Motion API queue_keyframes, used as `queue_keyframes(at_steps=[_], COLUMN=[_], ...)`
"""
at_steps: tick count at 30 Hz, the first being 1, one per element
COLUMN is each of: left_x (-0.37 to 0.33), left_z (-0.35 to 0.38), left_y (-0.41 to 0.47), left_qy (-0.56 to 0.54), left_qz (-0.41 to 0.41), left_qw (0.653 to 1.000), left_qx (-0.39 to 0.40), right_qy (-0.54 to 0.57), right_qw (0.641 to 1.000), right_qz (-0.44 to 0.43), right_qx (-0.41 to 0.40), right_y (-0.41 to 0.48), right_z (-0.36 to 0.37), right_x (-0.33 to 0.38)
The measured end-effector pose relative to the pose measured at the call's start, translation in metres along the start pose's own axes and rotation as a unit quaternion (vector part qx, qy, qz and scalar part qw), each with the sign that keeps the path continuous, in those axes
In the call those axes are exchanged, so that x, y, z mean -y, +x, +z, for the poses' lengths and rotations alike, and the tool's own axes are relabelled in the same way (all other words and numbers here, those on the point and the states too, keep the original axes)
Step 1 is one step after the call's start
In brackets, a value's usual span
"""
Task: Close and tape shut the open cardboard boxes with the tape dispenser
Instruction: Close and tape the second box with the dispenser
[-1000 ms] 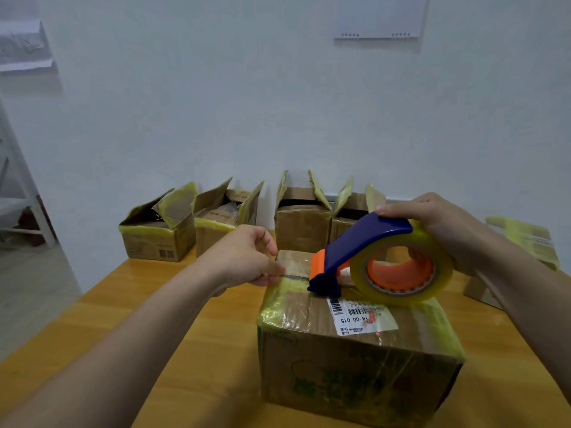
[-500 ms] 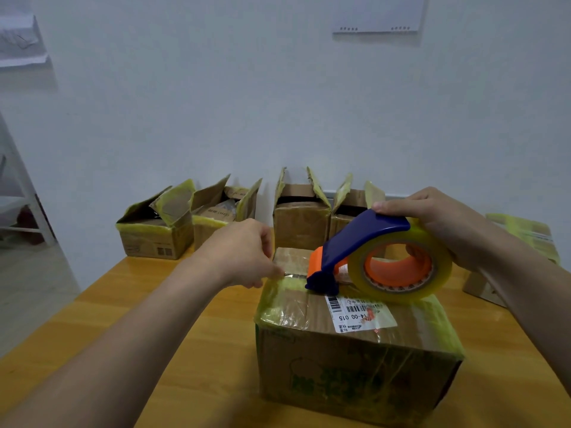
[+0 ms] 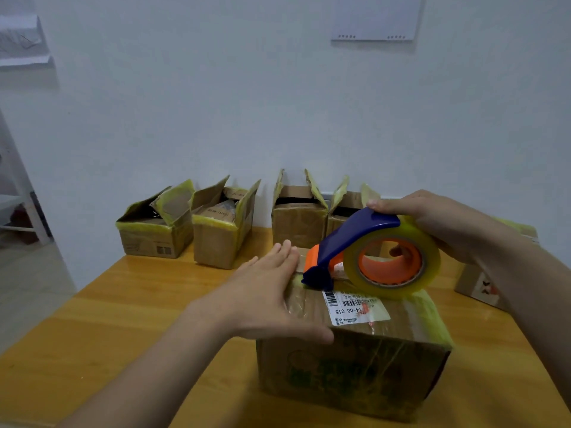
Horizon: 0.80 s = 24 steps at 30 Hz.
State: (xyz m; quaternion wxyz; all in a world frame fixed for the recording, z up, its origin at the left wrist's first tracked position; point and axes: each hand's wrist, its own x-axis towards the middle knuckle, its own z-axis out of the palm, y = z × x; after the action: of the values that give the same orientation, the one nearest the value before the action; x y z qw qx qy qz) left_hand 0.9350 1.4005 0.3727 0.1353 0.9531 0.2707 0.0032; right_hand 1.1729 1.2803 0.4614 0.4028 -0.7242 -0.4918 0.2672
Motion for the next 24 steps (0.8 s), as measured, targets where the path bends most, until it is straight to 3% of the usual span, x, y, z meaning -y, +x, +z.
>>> queue_keyframes(at_steps=[7, 16, 24], left_x=[-0.004, -0.006, -0.005], left_z=[0.003, 0.000, -0.002], left_y=[0.005, 0.002, 0.003], left_qy=[0.107, 0.129, 0.146], left_qz=[-0.005, -0.010, -0.029], left_qw=[0.994, 0.992, 0.989], left_qx=[-0.017, -0.012, 0.004], right_qy=[0.034, -0.016, -0.024], right_qw=[0.999, 1.000, 0.997], right_qz=[-0.028, -0.004, 0.000], right_qx=[-0.032, -0.016, -0.070], right_y=[-0.005, -0.014, -0.034], right_z=[0.005, -0.012, -0.043], right_x=[-0.009, -0.003, -0.013])
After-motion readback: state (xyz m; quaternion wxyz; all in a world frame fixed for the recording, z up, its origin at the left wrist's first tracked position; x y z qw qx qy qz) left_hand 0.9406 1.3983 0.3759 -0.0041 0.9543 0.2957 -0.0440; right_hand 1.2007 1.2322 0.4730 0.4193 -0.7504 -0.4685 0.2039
